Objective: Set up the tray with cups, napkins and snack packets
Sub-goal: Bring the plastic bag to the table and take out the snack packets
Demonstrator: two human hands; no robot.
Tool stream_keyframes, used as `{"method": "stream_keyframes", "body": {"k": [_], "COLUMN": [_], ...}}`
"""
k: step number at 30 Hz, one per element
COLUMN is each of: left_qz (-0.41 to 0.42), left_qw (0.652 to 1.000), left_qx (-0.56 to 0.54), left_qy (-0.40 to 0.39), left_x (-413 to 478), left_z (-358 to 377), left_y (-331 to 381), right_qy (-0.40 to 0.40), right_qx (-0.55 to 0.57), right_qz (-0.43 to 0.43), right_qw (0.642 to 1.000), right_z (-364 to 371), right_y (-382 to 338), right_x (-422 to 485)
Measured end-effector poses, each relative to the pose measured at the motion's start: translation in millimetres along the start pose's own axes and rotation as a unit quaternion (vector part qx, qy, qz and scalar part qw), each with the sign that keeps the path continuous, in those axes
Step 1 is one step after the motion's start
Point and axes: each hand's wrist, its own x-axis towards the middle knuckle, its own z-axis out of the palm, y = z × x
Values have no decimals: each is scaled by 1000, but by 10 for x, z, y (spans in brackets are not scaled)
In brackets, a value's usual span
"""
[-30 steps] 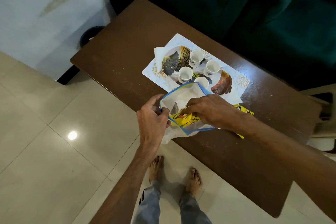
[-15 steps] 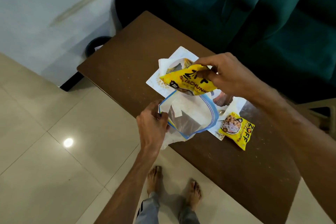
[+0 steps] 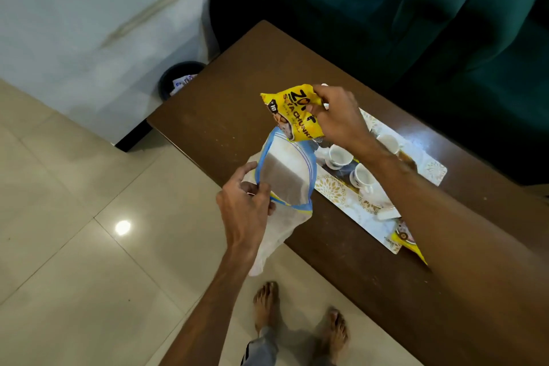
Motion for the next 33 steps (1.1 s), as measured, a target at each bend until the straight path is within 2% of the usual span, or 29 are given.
{"method": "stream_keyframes", "body": {"k": [4,12,16,19,23,27,30,33], "left_qz": [0,-37,-36,-28,-23,-28,-32,-23], "left_qw": [1000,999,999,999,1000,999,999,996], "left_qx": [10,11,12,16,15,2,-11,-16], "left_qy": [-2,11,10,3,-10,-22,-40,-84], "left_x": [162,412,478,503,504,431,354,286], "left_z": [-41,-151,-195,-203,-173,-100,-52,-14], "left_y": [-20,-92,-104,-93,-84,-53,-2,75], "right_qy": [0,-68,-113,-119,-123,-68,-48,-79], "right_qx": [18,-17,47,96,68,52,122,214], "right_qz": [69,142,164,226,193,155,120,100], "right_qw": [997,987,979,962,971,984,984,969], "right_z": [323,745,964,1078,1118,972,723,414], "right_y": [90,254,405,570,748,775,720,666], "right_x": [231,596,740,717,606,453,273,5]}}
